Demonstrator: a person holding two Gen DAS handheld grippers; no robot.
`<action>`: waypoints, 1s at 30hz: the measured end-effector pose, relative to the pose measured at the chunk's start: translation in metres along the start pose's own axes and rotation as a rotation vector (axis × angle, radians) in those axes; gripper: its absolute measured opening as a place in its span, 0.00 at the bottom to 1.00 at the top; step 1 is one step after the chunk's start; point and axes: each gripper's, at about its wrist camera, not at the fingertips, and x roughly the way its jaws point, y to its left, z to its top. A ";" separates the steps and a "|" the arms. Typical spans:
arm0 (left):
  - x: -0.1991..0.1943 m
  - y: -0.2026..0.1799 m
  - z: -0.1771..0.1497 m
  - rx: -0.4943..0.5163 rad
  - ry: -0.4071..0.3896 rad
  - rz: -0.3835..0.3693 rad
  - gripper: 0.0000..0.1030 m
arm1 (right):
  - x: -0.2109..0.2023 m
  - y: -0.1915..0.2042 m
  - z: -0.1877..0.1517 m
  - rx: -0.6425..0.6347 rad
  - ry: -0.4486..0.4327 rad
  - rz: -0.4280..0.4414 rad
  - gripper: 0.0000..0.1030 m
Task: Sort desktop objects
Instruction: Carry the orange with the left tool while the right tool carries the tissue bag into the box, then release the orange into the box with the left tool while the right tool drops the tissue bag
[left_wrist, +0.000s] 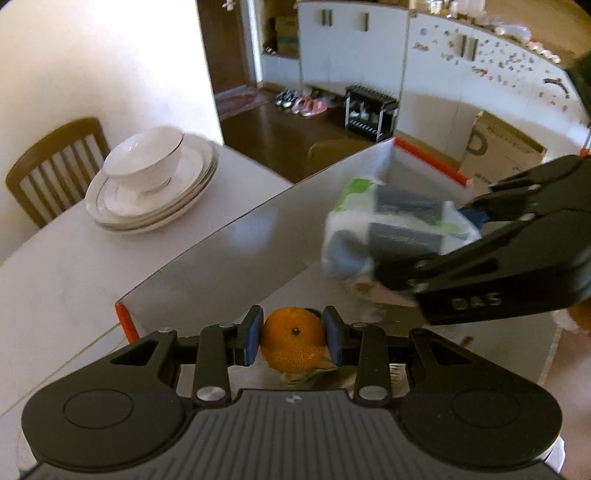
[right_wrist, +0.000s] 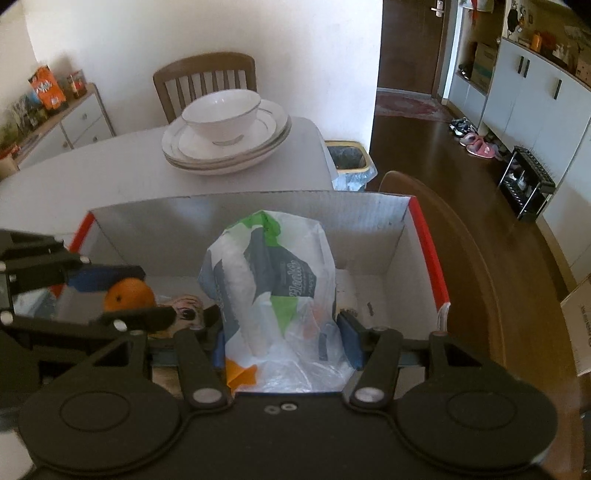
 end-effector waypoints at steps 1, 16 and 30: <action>0.004 0.004 0.000 -0.015 0.013 -0.001 0.33 | 0.002 -0.001 0.000 0.002 0.005 0.004 0.55; 0.025 0.017 0.004 -0.038 0.080 0.014 0.33 | 0.017 0.000 0.002 -0.039 0.040 0.022 0.60; 0.013 0.012 -0.001 -0.036 0.049 -0.012 0.43 | 0.001 0.003 -0.002 -0.097 0.009 0.045 0.74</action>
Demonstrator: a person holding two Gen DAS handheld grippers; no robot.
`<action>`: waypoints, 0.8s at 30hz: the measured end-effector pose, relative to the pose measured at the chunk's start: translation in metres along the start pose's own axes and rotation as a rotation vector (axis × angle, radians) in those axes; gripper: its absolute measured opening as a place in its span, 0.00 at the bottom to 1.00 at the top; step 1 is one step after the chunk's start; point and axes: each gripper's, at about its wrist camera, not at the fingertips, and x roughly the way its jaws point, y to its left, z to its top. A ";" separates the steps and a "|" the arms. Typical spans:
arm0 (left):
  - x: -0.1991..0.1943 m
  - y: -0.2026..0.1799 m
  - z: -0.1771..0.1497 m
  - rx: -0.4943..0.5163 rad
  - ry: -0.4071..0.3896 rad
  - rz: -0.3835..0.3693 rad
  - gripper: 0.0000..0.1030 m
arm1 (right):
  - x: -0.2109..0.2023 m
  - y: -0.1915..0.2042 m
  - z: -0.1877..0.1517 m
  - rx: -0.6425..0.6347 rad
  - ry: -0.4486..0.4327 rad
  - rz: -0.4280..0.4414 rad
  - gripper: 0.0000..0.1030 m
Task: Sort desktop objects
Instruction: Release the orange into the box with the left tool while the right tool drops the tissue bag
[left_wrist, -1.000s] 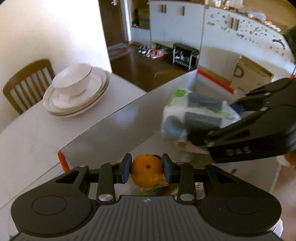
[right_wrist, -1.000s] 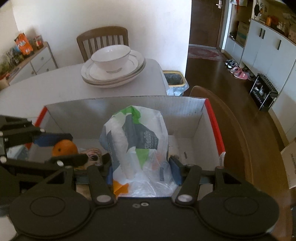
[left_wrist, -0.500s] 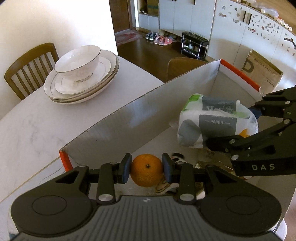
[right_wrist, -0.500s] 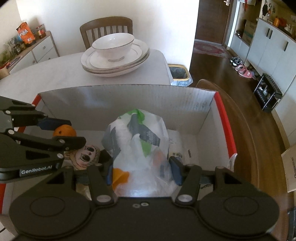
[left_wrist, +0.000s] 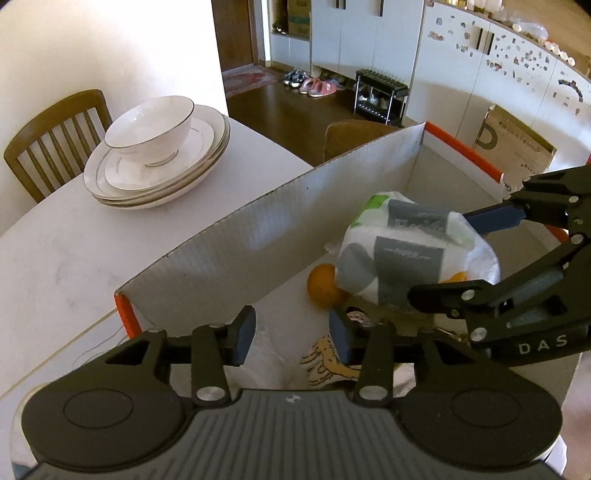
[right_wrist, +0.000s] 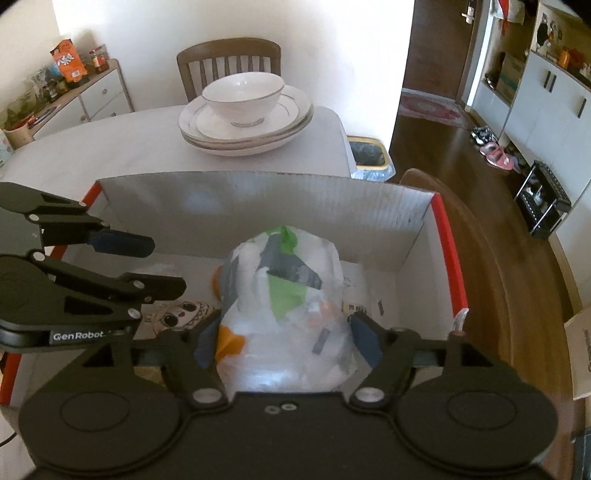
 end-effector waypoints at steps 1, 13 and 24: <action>-0.001 0.000 0.001 -0.001 -0.005 0.000 0.48 | -0.002 0.000 0.000 -0.001 -0.005 0.005 0.76; -0.028 0.000 -0.009 -0.028 -0.058 -0.014 0.63 | -0.037 0.000 -0.010 0.015 -0.069 0.031 0.82; -0.067 -0.002 -0.027 -0.063 -0.132 -0.085 0.63 | -0.071 0.015 -0.024 0.018 -0.132 0.046 0.84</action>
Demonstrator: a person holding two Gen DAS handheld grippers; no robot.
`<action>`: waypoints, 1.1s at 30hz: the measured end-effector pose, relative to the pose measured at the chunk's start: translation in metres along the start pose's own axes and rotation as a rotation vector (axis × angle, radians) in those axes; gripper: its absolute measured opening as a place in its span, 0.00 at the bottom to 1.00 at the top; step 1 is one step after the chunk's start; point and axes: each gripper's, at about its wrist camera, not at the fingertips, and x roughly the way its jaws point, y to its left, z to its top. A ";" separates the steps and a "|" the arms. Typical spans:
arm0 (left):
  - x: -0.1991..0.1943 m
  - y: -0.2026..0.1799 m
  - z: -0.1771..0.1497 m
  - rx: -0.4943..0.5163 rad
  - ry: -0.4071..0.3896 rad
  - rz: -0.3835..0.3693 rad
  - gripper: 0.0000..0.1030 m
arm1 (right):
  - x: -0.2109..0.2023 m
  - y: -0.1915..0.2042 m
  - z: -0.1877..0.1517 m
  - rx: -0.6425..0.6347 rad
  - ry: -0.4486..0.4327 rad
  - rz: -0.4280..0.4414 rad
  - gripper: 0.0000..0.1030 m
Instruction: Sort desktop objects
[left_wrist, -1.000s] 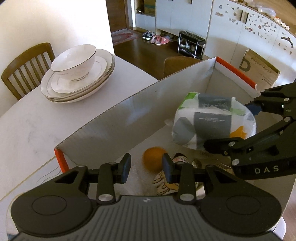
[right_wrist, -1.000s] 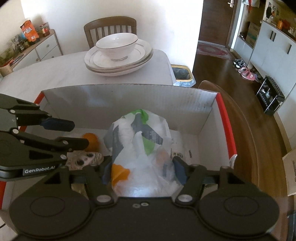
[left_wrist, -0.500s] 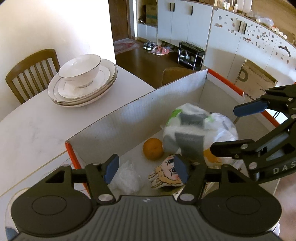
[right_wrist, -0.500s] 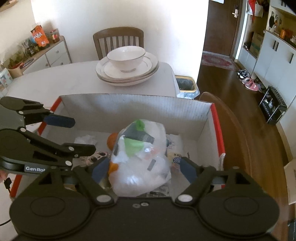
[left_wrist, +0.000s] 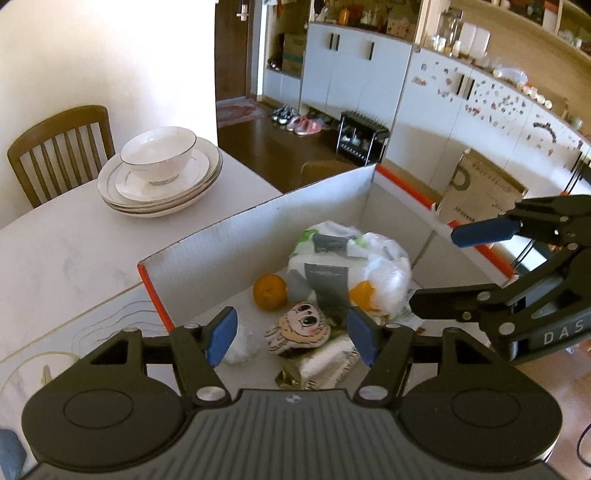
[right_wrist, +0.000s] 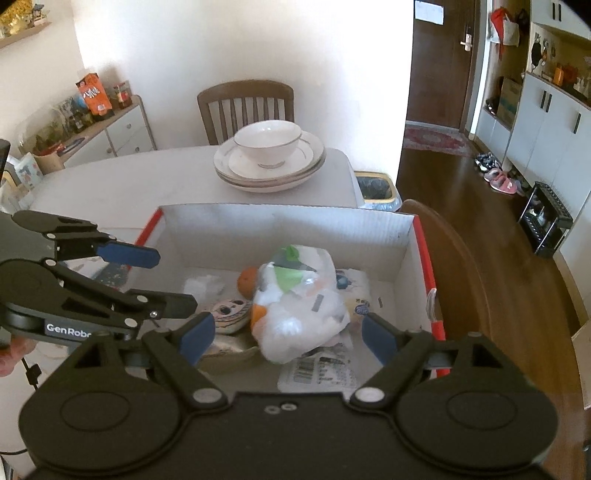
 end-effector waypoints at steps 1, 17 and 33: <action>-0.004 -0.001 -0.002 0.003 -0.007 0.000 0.63 | -0.003 0.002 -0.001 0.000 -0.007 0.002 0.84; -0.052 0.009 -0.026 -0.017 -0.093 0.001 0.84 | -0.047 0.032 -0.025 0.019 -0.118 -0.006 0.92; -0.098 0.020 -0.055 -0.028 -0.150 -0.061 1.00 | -0.072 0.063 -0.057 0.119 -0.244 -0.050 1.00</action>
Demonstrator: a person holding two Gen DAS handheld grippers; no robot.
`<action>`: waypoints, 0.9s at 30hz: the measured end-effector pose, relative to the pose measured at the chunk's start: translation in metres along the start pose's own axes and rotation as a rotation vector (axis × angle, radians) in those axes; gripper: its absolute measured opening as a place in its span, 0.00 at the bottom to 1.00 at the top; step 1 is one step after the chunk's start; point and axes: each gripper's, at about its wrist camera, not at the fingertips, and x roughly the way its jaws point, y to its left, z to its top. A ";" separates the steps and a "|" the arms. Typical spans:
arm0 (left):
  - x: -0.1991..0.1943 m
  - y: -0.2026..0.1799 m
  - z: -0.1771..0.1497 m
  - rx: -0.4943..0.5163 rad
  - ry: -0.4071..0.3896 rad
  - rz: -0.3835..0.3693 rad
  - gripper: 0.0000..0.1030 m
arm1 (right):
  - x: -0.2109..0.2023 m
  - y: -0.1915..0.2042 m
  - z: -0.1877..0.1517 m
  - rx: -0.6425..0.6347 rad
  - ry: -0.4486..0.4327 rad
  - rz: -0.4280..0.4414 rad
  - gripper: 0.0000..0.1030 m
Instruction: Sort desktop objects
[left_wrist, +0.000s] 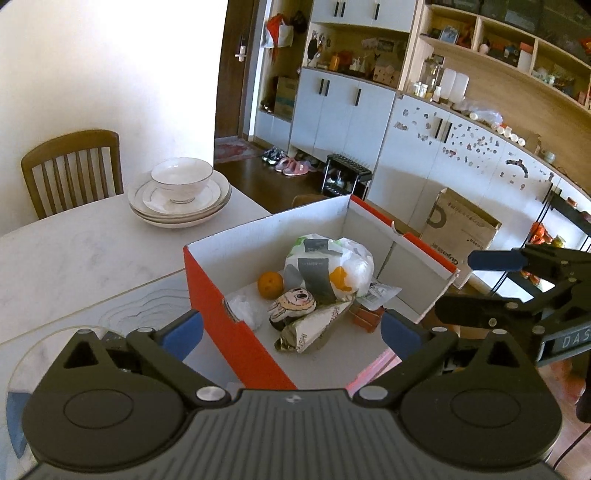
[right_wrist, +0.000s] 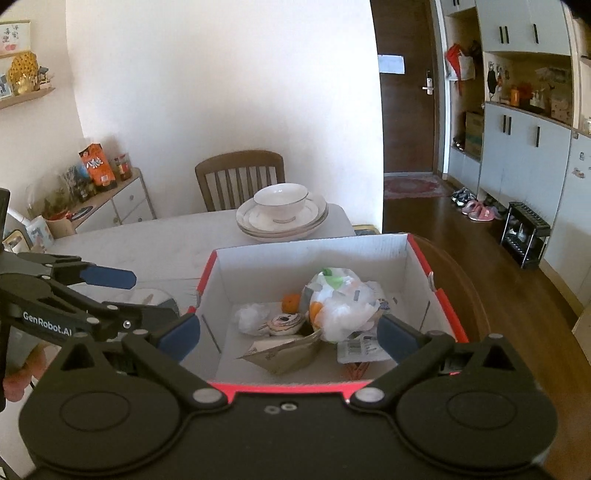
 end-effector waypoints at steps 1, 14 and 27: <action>-0.003 0.000 -0.002 0.000 -0.001 -0.003 1.00 | -0.002 0.002 -0.003 0.005 -0.004 -0.005 1.00; -0.030 -0.004 -0.027 0.035 -0.011 -0.023 1.00 | -0.025 0.028 -0.025 0.020 -0.027 -0.039 1.00; -0.038 -0.007 -0.039 0.045 -0.025 0.014 1.00 | -0.027 0.037 -0.036 0.024 -0.029 -0.061 1.00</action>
